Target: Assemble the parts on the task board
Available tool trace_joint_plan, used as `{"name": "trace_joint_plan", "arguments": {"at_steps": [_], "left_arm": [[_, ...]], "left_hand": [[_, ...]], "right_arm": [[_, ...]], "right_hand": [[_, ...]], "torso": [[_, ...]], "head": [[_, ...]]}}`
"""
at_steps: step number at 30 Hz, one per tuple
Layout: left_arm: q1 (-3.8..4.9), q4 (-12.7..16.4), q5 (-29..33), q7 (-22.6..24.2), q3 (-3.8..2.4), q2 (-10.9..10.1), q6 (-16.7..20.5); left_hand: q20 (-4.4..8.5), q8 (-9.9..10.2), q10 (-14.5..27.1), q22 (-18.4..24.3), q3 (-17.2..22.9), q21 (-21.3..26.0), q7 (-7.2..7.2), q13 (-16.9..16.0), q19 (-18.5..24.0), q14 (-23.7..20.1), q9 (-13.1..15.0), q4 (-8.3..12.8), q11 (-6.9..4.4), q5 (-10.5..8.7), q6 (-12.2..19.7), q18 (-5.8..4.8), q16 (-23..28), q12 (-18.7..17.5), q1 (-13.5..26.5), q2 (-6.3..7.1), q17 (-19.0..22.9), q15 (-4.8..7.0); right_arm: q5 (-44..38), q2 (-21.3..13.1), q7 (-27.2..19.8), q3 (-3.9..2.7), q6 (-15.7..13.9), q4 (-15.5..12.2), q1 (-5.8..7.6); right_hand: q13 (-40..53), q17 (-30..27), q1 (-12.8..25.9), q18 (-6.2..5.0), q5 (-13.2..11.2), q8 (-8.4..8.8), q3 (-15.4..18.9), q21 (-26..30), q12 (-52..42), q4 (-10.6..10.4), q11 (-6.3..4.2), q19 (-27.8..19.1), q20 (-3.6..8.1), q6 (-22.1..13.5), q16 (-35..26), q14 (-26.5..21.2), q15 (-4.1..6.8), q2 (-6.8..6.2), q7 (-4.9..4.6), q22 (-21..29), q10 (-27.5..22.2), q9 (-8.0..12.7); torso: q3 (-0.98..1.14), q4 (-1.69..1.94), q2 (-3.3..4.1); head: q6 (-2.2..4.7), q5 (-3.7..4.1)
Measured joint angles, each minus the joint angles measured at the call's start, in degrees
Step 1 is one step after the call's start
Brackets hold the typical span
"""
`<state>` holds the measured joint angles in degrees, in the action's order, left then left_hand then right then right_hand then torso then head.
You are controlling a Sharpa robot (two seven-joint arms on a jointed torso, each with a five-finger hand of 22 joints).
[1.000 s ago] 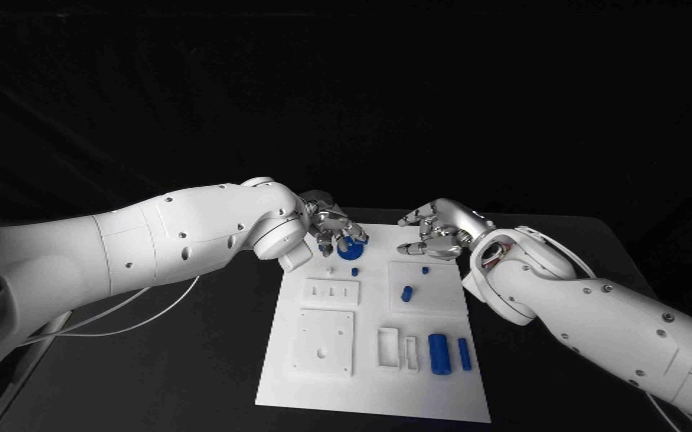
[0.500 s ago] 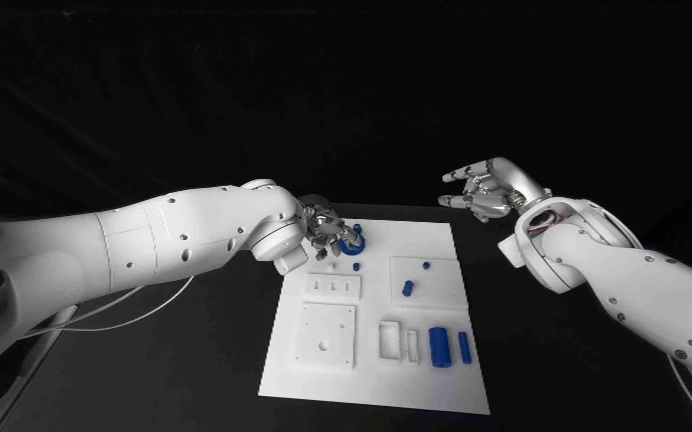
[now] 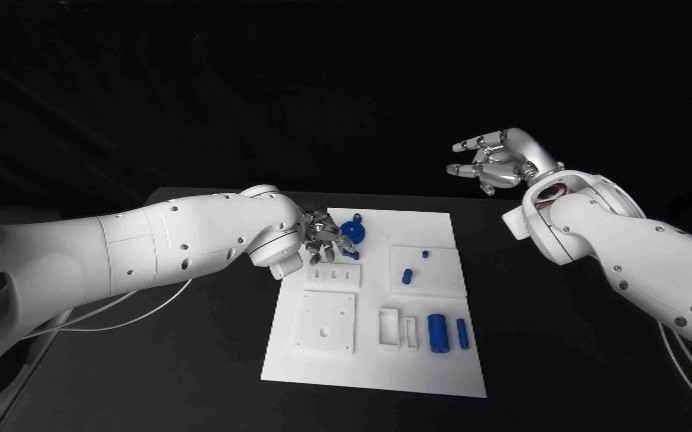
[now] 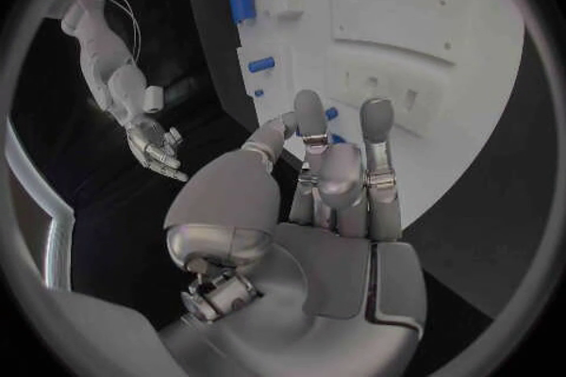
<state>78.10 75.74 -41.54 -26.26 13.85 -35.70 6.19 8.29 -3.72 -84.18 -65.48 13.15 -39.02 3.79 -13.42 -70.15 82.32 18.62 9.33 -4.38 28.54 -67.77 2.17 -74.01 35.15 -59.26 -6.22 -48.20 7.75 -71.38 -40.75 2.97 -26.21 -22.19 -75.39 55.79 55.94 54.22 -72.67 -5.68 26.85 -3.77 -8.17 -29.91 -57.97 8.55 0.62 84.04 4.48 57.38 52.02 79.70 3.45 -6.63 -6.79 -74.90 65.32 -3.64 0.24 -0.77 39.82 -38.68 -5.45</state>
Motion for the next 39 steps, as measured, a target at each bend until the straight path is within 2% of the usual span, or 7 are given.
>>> {"name": "trace_joint_plan", "arguments": {"at_steps": [8,16,17,21,24,39], "left_arm": [[-1.4,0.5,-3.5,-0.6,0.02,-0.6,0.5],[-2.64,0.5,-6.6,-1.1,0.02,-0.7,1.0],[-2.79,0.5,-6.8,-1.2,0.02,-0.7,1.1],[-3.33,0.4,-7.7,-1.4,0.02,-0.6,1.5],[-3.52,0.3,-8.1,-1.6,0.02,-0.7,1.6],[-4.04,0.1,-10.5,-2.1,0.02,-0.8,1.6]], "left_hand": [[-0.2,0.1,0.0,-0.7,0.0,0.4,0.0,0.1,-0.2,0.1,0.1,0.0,-0.01,-0.22,0.0,0.0,-0.3,0.0,-0.1,-0.21,0.1,-0.09],[-0.2,0.2,0.0,-1.3,0.0,0.7,0.0,0.1,-0.2,0.1,0.1,0.0,-0.01,-0.3,0.0,0.01,-0.5,0.2,0.2,-0.45,0.3,-0.1],[-0.2,0.3,0.0,-1.4,0.0,0.7,0.0,0.1,-0.2,0.1,1.3,0.1,-0.01,-0.08,0.0,0.01,-0.5,0.2,0.2,-0.52,0.3,-0.1],[-0.4,0.2,0.0,-1.5,0.3,0.7,0.0,0.1,-0.4,0.1,1.3,0.3,-0.01,0.03,0.0,0.0,-0.5,0.2,0.4,-0.66,0.3,-0.1],[-0.2,0.0,0.0,-2.0,0.1,1.3,0.0,0.2,-0.6,0.1,1.3,0.6,-0.02,0.03,0.0,0.0,-0.9,0.5,0.5,-0.78,0.4,-0.11],[-0.72,0.0,0.0,-3.7,0.1,2.5,0.0,1.8,-1.1,0.0,1.3,0.9,-0.02,0.24,0.0,0.01,-1.2,1.1,0.8,-1.03,0.4,-0.2]], "right_arm": [[0.8,0.7,-0.2,-0.17,-0.2,2.5,0.77],[1.2,1.1,-0.4,-0.2,-0.3,3.8,1.02],[1.3,1.1,-0.4,-0.2,-0.3,3.9,1.03],[1.4,1.2,-0.4,-0.22,-0.3,4.2,1.07],[1.5,1.2,-0.4,-0.23,-0.3,4.3,1.09],[1.6,1.3,-0.4,-0.25,-0.3,4.5,1.13]], "right_hand": [[-0.1,-0.1,0.0,0.03,0.7,0.0,-0.3,0.2,0.0,0.3,0.0,0.0,0.0,0.3,0.0,0.0,0.0,0.0,0.04,0.0,0.0,0.0],[-0.2,-0.2,0.5,0.07,0.7,0.0,-0.5,0.5,0.0,0.5,0.0,0.0,0.0,0.3,0.0,0.0,0.0,0.0,0.04,0.0,0.0,0.0],[-0.2,-0.2,0.5,0.07,0.8,0.0,-0.5,0.5,0.0,0.5,0.0,0.0,0.0,0.3,0.0,0.0,0.0,0.0,0.04,0.0,0.0,0.0],[-0.3,-0.2,0.5,0.1,1.1,0.0,-0.5,0.5,0.0,0.5,0.01,0.0,0.0,0.3,0.0,0.0,0.0,0.0,0.04,0.0,0.0,0.0],[-0.3,-0.2,0.4,0.31,1.1,0.0,-0.8,0.8,0.0,0.5,0.01,0.0,0.0,0.3,0.0,0.0,0.0,0.0,0.04,0.0,0.0,0.0],[-0.4,-0.3,0.4,0.36,1.7,0.0,-1.0,0.8,0.0,0.6,0.01,0.0,0.01,0.3,0.0,0.0,0.0,-0.01,0.05,0.0,0.0,0.0]], "torso": [[-0.03,0.0,-0.03],[-0.03,-0.03,-0.04],[-0.03,-0.03,-0.04],[-0.03,-0.03,-0.04],[-0.03,-0.05,-0.05],[-0.03,-0.05,-0.05]], "head": [[-1.0,0.0],[-1.6,0.12],[-1.69,0.15],[-1.83,0.28],[-1.93,0.24],[-2.35,0.21]]}}
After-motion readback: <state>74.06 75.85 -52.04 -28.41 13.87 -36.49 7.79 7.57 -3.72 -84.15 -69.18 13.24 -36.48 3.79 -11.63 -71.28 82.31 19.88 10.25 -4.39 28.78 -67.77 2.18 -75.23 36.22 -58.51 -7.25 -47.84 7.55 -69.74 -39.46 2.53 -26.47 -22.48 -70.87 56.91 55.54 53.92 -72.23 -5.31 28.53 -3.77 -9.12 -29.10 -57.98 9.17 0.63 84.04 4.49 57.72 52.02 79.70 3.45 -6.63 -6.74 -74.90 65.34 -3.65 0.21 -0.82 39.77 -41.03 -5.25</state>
